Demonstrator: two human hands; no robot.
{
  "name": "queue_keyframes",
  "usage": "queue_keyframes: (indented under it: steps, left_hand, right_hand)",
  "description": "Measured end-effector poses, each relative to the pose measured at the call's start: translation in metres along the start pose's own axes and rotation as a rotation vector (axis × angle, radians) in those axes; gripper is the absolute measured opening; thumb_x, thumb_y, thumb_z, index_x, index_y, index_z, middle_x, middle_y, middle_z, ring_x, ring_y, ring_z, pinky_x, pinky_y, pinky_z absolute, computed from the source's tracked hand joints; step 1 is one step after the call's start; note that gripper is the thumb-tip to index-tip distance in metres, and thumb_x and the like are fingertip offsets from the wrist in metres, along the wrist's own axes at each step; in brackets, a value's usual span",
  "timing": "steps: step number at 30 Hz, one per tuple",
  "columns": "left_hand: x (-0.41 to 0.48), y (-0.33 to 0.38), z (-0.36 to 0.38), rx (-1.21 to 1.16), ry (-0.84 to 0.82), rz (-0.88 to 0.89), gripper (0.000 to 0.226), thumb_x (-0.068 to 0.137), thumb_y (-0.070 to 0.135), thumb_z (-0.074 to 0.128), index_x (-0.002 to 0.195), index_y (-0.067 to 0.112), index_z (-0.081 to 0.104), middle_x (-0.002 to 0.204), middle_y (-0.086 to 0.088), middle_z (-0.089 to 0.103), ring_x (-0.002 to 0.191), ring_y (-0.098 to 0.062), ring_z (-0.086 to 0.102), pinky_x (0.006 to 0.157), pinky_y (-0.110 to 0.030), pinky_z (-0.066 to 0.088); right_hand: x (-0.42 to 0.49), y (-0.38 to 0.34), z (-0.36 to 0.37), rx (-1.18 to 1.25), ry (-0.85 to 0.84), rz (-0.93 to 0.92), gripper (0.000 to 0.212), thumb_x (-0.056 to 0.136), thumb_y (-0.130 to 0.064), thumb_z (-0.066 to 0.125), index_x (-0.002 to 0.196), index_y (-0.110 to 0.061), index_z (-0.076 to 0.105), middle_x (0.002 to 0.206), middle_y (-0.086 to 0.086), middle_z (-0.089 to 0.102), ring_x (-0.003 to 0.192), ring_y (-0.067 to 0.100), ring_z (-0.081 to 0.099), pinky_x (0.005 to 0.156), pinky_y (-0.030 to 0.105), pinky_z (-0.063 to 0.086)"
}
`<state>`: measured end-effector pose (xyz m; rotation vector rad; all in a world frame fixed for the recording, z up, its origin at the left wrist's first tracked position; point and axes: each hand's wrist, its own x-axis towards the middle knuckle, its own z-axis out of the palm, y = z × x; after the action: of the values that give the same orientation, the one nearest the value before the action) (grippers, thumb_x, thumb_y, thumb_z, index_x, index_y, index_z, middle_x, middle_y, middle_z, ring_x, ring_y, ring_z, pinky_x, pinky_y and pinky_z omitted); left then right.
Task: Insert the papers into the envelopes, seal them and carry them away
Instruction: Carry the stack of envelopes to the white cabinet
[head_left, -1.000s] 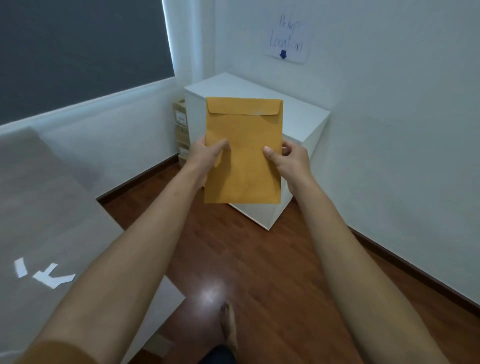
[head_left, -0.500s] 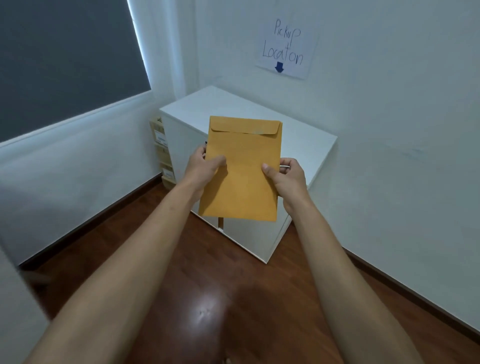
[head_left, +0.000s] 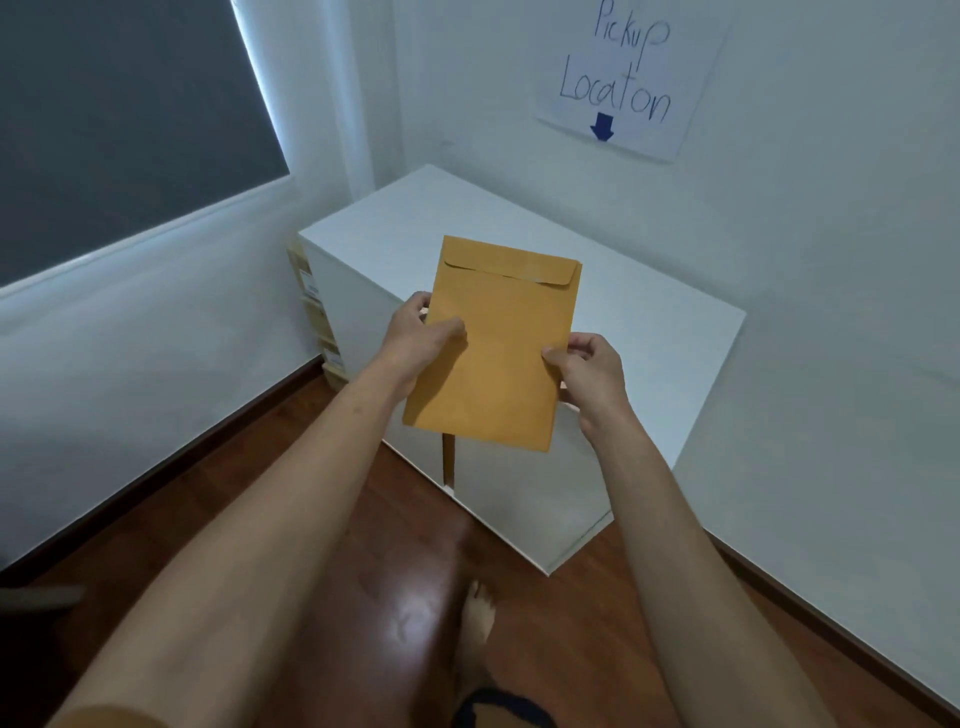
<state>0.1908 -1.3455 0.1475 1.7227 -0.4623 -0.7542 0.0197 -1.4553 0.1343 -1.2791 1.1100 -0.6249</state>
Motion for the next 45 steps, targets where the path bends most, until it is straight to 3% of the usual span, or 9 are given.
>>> queue_keyframes:
  steps: [9,15,20,25,31,36,40,42,45]
  left_hand:
    - [0.133,0.012,0.026,0.049,-0.045,-0.115,0.038,0.083,0.015,0.072,0.118,0.022,0.061,0.105,-0.001,0.068,0.087,-0.016,0.065,0.065,-0.029,0.048]
    - [0.200,0.010,0.032,0.034,-0.017,-0.204,0.046,0.078,0.016,0.079,0.117,0.017,0.054,0.106,-0.003,0.067,0.096,-0.022,0.065,0.082,-0.039,0.053]
    - [0.245,0.008,0.034,0.087,-0.043,-0.176,0.040,0.077,0.011,0.074,0.113,0.018,0.059,0.102,-0.002,0.066,0.093,-0.020,0.064,0.077,-0.034,0.052]
    - [0.279,-0.001,0.034,0.122,-0.116,-0.184,0.029,0.077,0.007,0.073,0.103,0.019,0.068,0.097,-0.001,0.068,0.094,-0.022,0.067,0.083,-0.034,0.056]
    - [0.311,-0.013,0.040,0.200,-0.171,-0.169,0.045,0.075,0.007,0.075,0.118,0.019,0.067,0.114,-0.004,0.067,0.107,-0.022,0.063,0.099,-0.038,0.052]
    - [0.324,-0.015,0.051,0.241,-0.176,-0.133,0.043,0.077,0.006,0.074,0.118,0.017,0.069,0.115,-0.001,0.068,0.105,-0.017,0.060,0.094,-0.028,0.048]
    - [0.330,-0.014,0.057,0.239,-0.179,-0.123,0.046,0.076,0.004,0.072,0.120,0.016,0.068,0.120,-0.002,0.066,0.114,-0.018,0.059,0.103,-0.031,0.047]
    - [0.333,-0.012,0.058,0.253,-0.190,-0.114,0.049,0.074,0.003,0.072,0.122,0.016,0.067,0.121,-0.002,0.066,0.115,-0.018,0.059,0.105,-0.034,0.047]
    - [0.336,-0.010,0.061,0.286,-0.203,-0.094,0.053,0.076,0.005,0.071,0.127,0.016,0.063,0.123,-0.003,0.065,0.118,-0.020,0.059,0.107,-0.034,0.046]
  right_hand:
    - [0.122,-0.017,0.021,-0.038,0.049,0.117,0.025,0.082,-0.012,0.069,0.105,-0.015,0.058,0.101,0.003,0.068,0.092,0.022,0.069,0.079,0.050,0.060]
    - [0.173,-0.019,0.040,-0.004,0.076,0.189,0.030,0.082,-0.006,0.066,0.110,-0.014,0.058,0.107,0.008,0.068,0.094,0.023,0.069,0.073,0.043,0.062]
    - [0.198,-0.014,0.057,0.014,0.137,0.231,0.038,0.079,-0.004,0.065,0.114,-0.016,0.058,0.106,0.004,0.068,0.092,0.019,0.069,0.075,0.042,0.062]
    - [0.211,-0.004,0.069,-0.074,0.253,0.273,0.046,0.072,-0.011,0.067,0.116,-0.019,0.060,0.104,0.000,0.069,0.094,0.018,0.068,0.081,0.044,0.060]
    - [0.226,0.003,0.078,-0.146,0.370,0.295,0.049,0.068,-0.014,0.064,0.117,-0.016,0.065,0.100,-0.001,0.071,0.094,0.023,0.069,0.085,0.044,0.059]
    - [0.225,-0.003,0.082,-0.226,0.408,0.246,0.033,0.075,-0.008,0.064,0.108,-0.012,0.069,0.090,0.001,0.070,0.091,0.022,0.068,0.088,0.038,0.056]
    - [0.229,-0.005,0.082,-0.278,0.400,0.197,0.024,0.080,-0.007,0.064,0.104,-0.008,0.067,0.087,0.002,0.066,0.081,0.015,0.059,0.069,0.020,0.047]
    - [0.229,-0.006,0.083,-0.311,0.384,0.170,0.024,0.080,-0.007,0.063,0.104,-0.005,0.068,0.090,0.008,0.069,0.082,0.018,0.061,0.063,0.017,0.044]
    - [0.229,-0.012,0.083,-0.375,0.374,0.164,0.036,0.084,-0.005,0.063,0.119,0.005,0.061,0.115,0.017,0.067,0.108,0.032,0.062,0.085,0.031,0.049]
